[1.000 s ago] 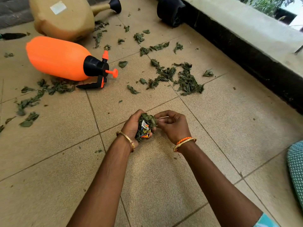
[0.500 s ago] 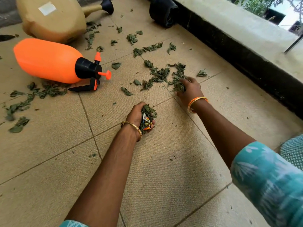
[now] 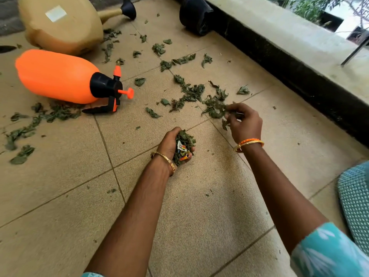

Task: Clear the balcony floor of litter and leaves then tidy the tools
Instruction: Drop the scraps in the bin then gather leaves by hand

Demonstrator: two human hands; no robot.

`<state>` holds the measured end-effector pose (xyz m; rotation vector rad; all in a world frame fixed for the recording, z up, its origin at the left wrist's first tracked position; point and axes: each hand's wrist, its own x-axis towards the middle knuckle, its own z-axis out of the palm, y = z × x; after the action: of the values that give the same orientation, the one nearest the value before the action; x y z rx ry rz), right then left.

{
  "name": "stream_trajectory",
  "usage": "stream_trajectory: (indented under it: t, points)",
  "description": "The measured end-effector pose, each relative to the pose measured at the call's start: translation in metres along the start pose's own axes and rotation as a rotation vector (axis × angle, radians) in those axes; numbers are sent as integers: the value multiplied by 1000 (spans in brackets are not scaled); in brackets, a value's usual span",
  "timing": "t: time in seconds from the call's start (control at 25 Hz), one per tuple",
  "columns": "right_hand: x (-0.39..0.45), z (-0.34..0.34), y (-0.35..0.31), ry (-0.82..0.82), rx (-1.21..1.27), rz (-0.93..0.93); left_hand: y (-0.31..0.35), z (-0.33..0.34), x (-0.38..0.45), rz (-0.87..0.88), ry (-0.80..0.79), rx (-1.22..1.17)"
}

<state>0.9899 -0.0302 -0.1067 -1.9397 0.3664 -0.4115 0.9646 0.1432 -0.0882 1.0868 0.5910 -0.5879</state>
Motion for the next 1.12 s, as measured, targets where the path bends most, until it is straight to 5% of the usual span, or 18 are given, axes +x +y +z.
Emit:
stream_trajectory:
  t: [0.32, 0.68, 0.92, 1.12]
  points:
    - [-59, -4, -10, -247, 236, 122, -14, 14, 0, 13, -70, 143]
    - [9, 8, -4, -323, -255, -52, -9, 9, 12, 41, 95, 15]
    - [53, 40, 6, -734, -830, -251, -3, 2, 3, 33, 92, 4]
    - [29, 31, 35, -363, -655, -427, -1, -2, 3, 21, 69, 72]
